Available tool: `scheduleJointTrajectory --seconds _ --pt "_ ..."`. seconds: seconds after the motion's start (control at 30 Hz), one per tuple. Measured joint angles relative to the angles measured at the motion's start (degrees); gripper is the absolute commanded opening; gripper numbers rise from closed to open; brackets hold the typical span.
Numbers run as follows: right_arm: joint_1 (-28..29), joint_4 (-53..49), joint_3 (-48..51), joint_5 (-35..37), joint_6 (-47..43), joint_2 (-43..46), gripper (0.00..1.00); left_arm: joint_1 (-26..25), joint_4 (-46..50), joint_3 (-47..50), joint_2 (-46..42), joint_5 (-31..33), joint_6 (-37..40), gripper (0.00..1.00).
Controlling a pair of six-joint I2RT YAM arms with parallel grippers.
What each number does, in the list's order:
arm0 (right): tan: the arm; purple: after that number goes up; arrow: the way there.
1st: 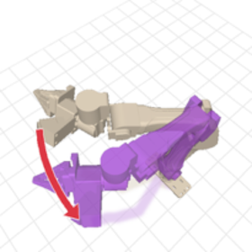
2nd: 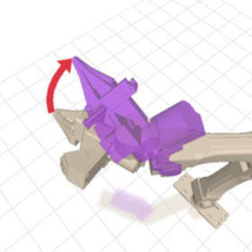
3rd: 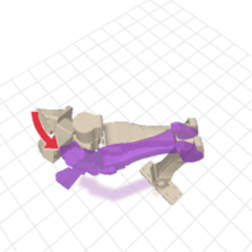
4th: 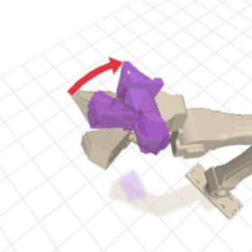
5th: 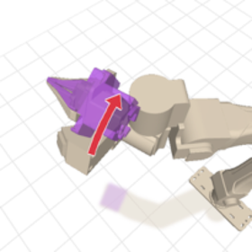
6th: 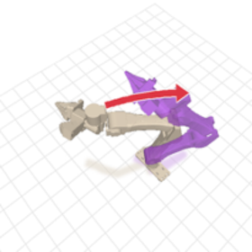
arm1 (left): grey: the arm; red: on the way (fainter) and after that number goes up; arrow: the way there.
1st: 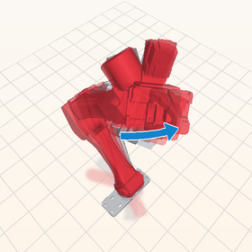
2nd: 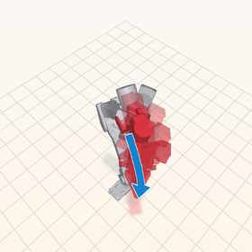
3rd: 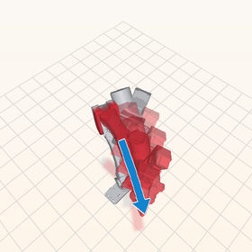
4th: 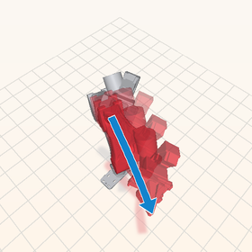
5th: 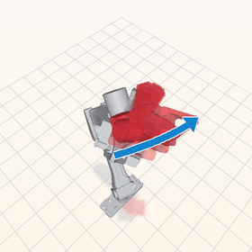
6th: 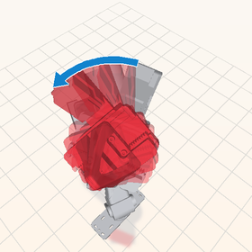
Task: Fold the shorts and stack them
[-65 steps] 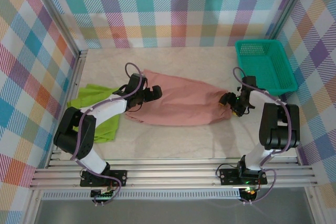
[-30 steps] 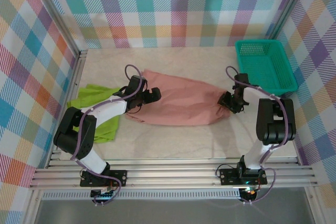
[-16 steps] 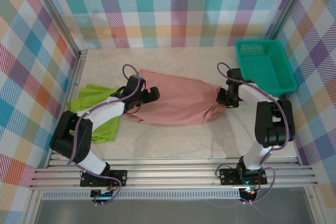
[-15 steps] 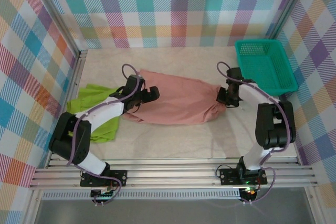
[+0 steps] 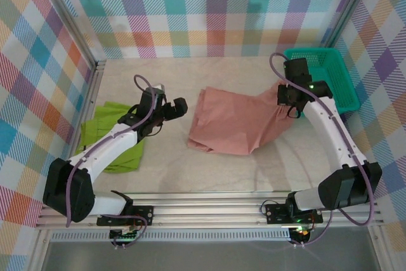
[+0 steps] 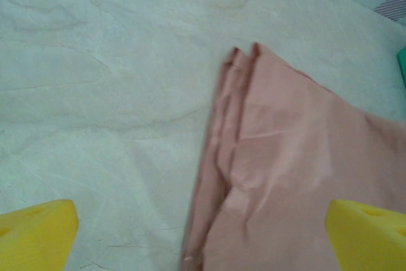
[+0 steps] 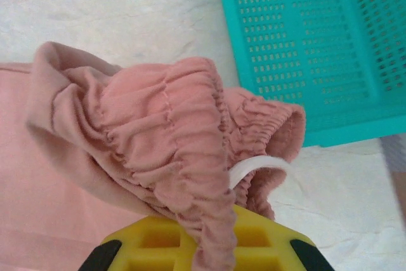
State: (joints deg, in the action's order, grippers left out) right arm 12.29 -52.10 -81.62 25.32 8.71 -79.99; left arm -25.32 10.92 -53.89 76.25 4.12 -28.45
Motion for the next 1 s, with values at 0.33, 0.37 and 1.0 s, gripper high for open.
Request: scheduleJointTrajectory --seconds 0.33,0.37,1.0 --pt "9.1 -9.2 -9.3 16.0 -3.7 -8.3 0.0 0.0 1.3 2.8 -1.4 0.1 0.0 1.0" --pt "9.2 -9.6 -9.3 16.3 -3.7 -8.3 0.0 0.0 1.2 2.9 -1.4 0.1 0.0 1.0" --pt "30.3 -20.2 -42.9 20.0 3.3 -42.3 0.05 0.4 1.2 7.3 -7.0 2.5 -0.5 1.0"
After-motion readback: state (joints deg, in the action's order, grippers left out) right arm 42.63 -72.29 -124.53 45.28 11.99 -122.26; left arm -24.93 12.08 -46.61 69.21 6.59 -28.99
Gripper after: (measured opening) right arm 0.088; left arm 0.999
